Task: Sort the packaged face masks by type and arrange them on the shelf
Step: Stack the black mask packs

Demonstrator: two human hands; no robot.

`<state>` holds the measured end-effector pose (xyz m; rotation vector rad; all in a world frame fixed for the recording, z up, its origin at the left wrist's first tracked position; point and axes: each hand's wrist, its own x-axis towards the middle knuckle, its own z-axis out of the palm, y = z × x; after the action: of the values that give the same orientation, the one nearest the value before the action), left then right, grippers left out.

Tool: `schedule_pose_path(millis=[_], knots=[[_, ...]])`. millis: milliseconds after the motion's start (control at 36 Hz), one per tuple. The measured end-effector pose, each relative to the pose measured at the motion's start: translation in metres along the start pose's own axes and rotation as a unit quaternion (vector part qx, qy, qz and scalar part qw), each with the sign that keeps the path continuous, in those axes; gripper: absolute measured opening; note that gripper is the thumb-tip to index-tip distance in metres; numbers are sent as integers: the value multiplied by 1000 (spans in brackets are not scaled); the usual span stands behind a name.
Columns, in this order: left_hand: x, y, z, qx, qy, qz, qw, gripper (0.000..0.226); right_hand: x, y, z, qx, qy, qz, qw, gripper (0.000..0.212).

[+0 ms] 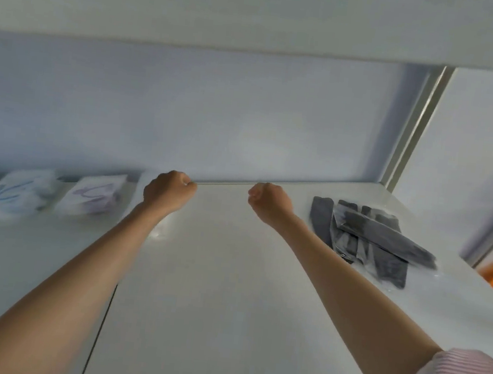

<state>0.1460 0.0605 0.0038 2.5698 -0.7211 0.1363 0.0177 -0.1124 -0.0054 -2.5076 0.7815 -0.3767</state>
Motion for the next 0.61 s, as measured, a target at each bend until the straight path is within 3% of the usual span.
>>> schedule_pose_path(millis=[111, 194, 361, 472, 611], knots=[[-15, 39, 22, -4, -24, 13, 1000, 17, -5, 63, -52, -56, 61, 30, 996, 37], [-25, 65, 36, -11, -32, 24, 999, 23, -10, 114, -86, -116, 58, 87, 988, 36], [-42, 106, 59, -14, -41, 1, 999, 21, -24, 208, -119, -248, -66, 151, 955, 37], [-55, 126, 74, -8, -50, -4, 999, 21, -27, 243, -128, -231, -153, 159, 948, 51], [-69, 136, 87, -6, -60, -18, 998, 18, -27, 255, -142, -195, -153, 186, 951, 56]])
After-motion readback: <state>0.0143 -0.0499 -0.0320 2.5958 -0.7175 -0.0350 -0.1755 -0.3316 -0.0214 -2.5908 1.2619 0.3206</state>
